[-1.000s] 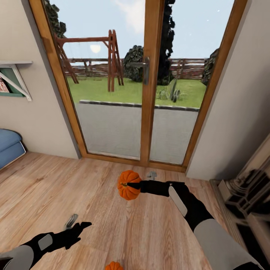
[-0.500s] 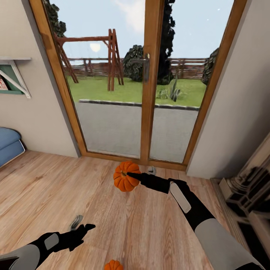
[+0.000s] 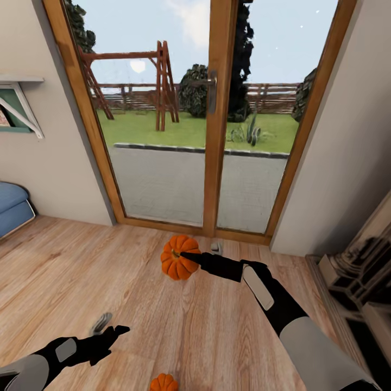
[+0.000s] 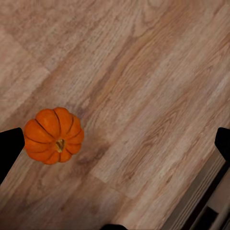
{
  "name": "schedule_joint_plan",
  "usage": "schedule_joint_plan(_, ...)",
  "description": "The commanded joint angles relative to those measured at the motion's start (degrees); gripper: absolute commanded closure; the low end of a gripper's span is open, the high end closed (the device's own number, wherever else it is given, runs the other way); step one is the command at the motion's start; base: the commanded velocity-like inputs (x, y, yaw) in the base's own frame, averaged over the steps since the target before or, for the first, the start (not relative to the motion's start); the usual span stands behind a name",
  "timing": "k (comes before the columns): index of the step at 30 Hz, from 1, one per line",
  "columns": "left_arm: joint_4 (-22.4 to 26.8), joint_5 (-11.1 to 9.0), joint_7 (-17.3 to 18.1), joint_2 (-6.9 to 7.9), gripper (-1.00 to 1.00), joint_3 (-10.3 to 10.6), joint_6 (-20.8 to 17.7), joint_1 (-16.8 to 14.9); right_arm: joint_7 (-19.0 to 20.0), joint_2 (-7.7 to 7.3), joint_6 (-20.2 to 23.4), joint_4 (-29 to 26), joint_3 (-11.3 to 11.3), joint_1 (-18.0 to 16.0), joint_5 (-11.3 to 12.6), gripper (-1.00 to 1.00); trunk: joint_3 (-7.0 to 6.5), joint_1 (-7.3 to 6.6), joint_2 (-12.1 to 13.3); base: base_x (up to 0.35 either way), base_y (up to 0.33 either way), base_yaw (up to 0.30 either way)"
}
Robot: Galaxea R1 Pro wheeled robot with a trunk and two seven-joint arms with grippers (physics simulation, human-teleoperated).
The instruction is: Place each of the two pumpkins and all three candles from the living room inside a cabinet in the living room (use any cabinet), then make sure every cabinet is closed, and position the cauldron so it is next to a table in the living room.
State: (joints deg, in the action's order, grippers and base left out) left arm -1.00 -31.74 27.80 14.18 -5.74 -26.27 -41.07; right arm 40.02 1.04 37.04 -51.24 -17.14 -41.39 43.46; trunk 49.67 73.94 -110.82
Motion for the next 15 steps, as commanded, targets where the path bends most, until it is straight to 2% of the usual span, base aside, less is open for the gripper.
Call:
schedule_joint_plan(1,-0.09,0.01,0.08,-0.01,-1.0,-0.47,-0.32,-0.06,-0.2,0.09,0.42,0.24,0.0,0.0,0.64,1.0,0.23,0.22,-0.44,0.0,0.0,0.0)
schedule_joint_plan(4,-0.1,0.01,-0.05,-0.5,-1.0,-0.3,-0.1,-0.06,-0.32,0.87,0.41,0.22,-0.2,0.04,0.5,1.0,0.77,0.88,-1.64,0.0,0.0,0.0)
schedule_joint_plan(8,-0.17,0.01,-1.83,-1.05,-1.0,1.06,0.12,-0.06,-0.56,2.35,0.41,0.15,-0.27,0.0,0.21,1.0,1.49,1.76,-3.25,0.0,0.0,0.0)
schedule_joint_plan(15,-0.24,-0.07,-3.24,-1.17,-1.0,1.51,0.22,-0.06,-0.54,2.84,-0.07,0.39,0.45,-0.01,0.51,1.0,2.74,3.29,-6.06,0.0,0.0,0.0)
